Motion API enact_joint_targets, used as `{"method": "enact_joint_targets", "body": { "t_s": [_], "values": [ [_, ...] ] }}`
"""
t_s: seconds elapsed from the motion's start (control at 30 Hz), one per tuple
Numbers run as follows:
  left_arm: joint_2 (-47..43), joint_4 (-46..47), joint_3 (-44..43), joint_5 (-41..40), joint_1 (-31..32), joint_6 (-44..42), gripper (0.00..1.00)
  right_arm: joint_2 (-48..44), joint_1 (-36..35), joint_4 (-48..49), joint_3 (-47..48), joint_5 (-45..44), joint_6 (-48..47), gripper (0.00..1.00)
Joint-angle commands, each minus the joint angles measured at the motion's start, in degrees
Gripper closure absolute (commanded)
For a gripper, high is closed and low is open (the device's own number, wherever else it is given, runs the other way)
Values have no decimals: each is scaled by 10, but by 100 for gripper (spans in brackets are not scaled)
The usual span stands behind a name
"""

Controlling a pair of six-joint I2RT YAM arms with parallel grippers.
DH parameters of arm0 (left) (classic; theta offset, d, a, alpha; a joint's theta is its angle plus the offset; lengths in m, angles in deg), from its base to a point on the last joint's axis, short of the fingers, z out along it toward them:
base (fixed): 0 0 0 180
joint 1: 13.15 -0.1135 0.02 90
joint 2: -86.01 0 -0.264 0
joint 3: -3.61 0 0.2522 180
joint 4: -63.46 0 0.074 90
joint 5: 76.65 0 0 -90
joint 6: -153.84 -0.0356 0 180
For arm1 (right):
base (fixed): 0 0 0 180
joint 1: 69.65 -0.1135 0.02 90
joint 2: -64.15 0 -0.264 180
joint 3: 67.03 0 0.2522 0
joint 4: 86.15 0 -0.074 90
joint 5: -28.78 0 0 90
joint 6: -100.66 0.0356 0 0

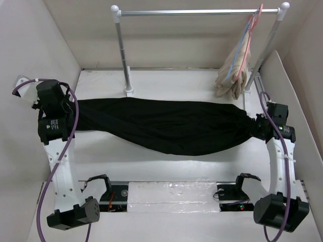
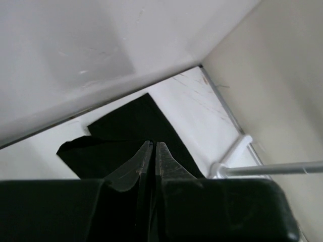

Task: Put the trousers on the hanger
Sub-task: Fold the trousers at the center of the board.

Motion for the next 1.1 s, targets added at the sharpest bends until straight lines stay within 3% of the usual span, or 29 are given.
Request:
{"method": "enact_joint_targets", "body": {
  "t_s": [0.0,0.13,0.3,0.4,0.53,0.73,1.07],
  "values": [
    [5,-6,16,-62,1,7,100,8,-49,-120,61,-86,-18,100],
    [25,9,69,-104,1,13,100,27,-94,-158,116,-135,-19,100],
    [113,10,65,-130,1,22,100,45,-117,-154,167,-177,-41,100],
    [177,12,30,-132,1,30,100,77,-104,-89,150,-130,-61,100],
    [294,-21,-62,-92,-37,48,100,137,-89,-31,206,-65,-87,100],
    [385,-41,-157,-104,-37,43,100,231,-45,17,247,24,-89,100],
    [541,-57,-332,-86,-37,26,100,399,6,68,352,68,-83,100]
  ]
}}
